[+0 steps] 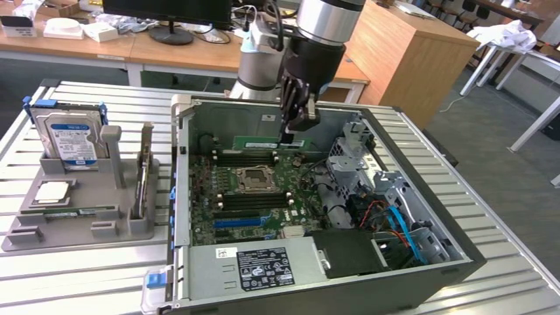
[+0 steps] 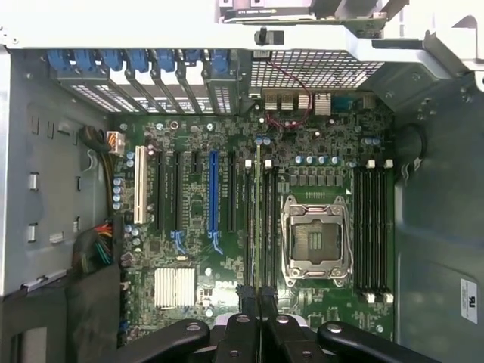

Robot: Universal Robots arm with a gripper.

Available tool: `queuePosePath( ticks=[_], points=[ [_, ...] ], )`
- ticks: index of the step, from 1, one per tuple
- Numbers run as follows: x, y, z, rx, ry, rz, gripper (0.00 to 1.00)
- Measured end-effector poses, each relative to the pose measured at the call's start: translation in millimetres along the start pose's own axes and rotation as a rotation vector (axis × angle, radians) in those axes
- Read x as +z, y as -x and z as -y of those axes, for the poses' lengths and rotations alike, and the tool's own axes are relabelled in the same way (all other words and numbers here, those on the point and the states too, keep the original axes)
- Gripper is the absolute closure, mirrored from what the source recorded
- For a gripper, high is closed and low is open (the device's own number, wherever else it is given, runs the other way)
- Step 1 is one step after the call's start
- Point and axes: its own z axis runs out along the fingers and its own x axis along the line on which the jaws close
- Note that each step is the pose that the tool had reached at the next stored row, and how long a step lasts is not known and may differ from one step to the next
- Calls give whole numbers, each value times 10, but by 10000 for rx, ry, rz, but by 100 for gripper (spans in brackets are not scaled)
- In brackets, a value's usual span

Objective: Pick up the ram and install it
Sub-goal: 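Pick up the ram and move it above insertion slot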

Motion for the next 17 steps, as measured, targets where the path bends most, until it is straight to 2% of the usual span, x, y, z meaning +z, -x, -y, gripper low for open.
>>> queuePosePath(
  ticks=[17],
  points=[
    [120,-26,16,6,-1,1,88]
  ],
)
